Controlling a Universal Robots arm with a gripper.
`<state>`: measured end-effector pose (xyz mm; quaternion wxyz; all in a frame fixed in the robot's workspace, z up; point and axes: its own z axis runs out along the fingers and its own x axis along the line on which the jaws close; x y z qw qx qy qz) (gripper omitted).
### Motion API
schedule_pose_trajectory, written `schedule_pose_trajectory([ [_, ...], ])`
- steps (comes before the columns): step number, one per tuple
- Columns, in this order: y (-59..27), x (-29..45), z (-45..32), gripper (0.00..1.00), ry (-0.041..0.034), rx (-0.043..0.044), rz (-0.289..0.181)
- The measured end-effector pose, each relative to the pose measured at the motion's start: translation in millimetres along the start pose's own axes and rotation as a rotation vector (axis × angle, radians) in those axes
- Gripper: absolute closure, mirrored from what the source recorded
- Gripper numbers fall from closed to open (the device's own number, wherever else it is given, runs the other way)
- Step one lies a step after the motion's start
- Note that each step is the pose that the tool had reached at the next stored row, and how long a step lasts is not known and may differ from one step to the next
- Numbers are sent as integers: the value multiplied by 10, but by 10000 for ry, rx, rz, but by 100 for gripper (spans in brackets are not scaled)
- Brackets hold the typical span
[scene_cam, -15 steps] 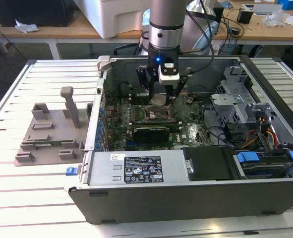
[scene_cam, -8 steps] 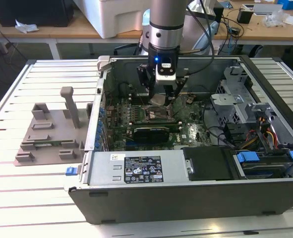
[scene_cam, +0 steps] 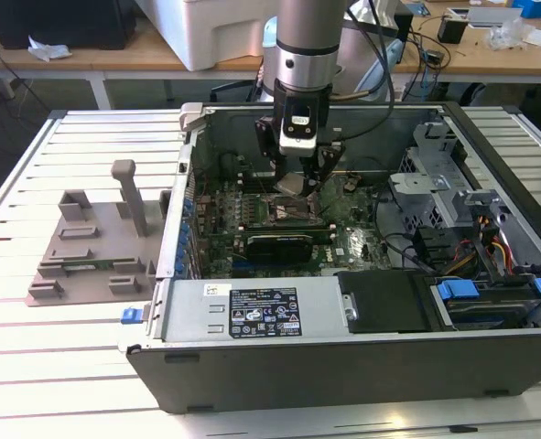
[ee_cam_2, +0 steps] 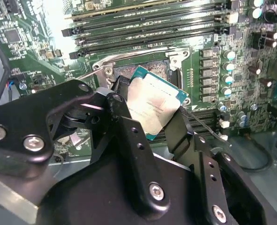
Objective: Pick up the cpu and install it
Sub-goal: 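Place the cpu into insertion slot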
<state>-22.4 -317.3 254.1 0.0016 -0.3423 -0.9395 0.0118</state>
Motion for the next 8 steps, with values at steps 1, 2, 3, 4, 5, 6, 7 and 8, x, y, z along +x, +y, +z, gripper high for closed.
schedule_pose_trajectory([
  [1,0,0,0,45,3,1,108],
  [2,0,0,0,45,6,2,283],
  [3,0,0,0,45,9,3,392],
  [4,0,0,0,45,11,3,469],
  [5,0,0,0,45,13,4,573],
  [6,0,0,0,45,15,4,625],
  [7,0,0,0,45,15,5,681],
  [8,0,0,0,45,15,6,719],
])
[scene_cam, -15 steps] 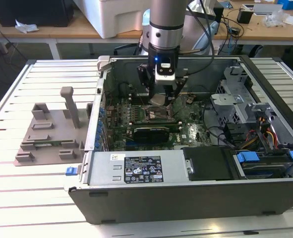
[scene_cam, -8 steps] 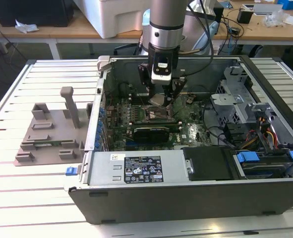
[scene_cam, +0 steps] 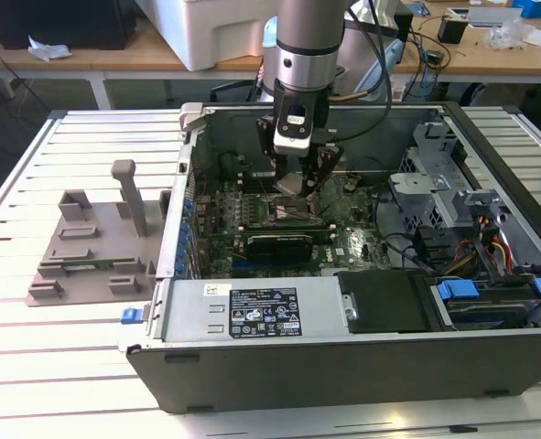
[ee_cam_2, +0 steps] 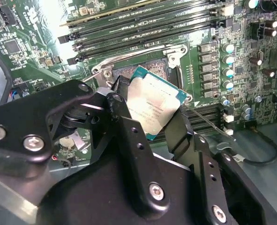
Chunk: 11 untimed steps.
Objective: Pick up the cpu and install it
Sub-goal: 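Place the cpu into insertion slot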
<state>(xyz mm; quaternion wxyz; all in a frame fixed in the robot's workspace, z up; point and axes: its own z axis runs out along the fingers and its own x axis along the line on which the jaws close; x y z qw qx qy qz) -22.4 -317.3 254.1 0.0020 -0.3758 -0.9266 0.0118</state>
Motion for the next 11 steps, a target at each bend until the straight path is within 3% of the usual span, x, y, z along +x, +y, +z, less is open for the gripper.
schedule_pose_trajectory([
  [11,0,0,0,45,16,4,695],
])
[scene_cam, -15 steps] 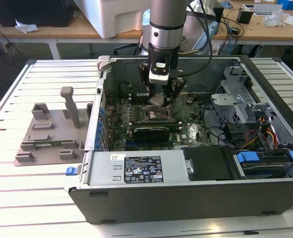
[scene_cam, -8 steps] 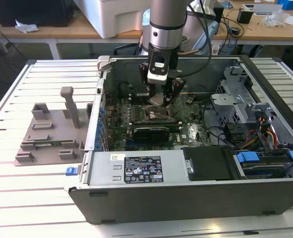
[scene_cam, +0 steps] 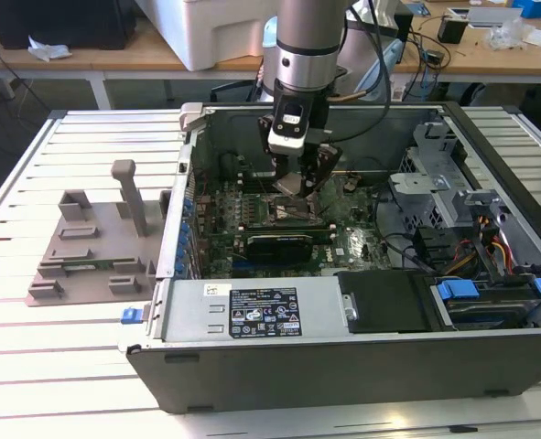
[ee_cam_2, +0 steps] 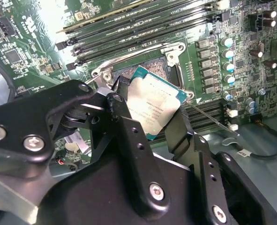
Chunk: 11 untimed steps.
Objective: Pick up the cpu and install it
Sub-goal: 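Place the cpu into insertion slot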
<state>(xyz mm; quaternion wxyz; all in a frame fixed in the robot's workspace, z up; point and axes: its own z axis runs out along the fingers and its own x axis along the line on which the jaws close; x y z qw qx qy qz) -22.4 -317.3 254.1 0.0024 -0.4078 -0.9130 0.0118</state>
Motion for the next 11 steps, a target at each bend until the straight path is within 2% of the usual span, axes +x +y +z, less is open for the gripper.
schedule_pose_trajectory([
  [7,1,-1,0,45,9,1,389],
  [11,1,-1,0,45,19,3,777],
])
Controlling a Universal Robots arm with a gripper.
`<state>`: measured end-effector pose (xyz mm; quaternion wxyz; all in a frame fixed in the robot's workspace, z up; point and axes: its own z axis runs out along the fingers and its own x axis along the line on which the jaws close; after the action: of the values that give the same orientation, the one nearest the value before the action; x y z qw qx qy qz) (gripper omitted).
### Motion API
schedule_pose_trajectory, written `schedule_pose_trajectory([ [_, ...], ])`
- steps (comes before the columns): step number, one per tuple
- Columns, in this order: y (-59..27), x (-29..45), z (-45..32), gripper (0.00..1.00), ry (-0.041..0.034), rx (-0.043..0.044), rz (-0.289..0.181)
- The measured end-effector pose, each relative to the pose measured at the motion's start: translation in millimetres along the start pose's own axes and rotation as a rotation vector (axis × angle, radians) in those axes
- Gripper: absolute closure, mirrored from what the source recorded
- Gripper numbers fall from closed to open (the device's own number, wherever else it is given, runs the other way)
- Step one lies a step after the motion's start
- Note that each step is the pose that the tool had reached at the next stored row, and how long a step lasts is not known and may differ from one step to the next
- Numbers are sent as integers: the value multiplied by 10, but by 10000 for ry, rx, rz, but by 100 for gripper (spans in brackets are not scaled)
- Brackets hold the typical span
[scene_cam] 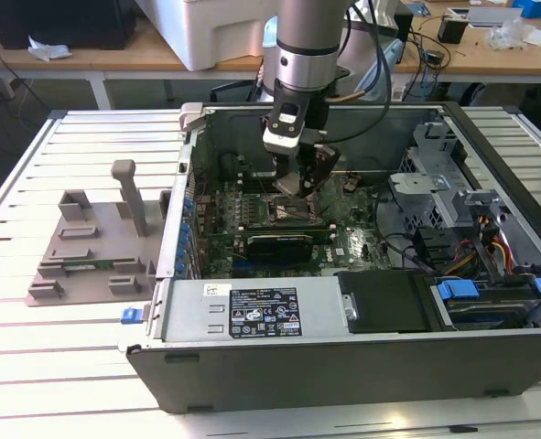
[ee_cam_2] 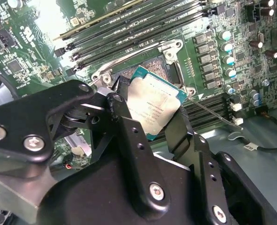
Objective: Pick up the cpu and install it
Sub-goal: 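Place the cpu into insertion slot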
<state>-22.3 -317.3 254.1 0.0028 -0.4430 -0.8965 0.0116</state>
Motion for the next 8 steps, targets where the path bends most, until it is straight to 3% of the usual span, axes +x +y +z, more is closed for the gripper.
schedule_pose_trajectory([
  [8,0,0,0,45,17,5,760],
])
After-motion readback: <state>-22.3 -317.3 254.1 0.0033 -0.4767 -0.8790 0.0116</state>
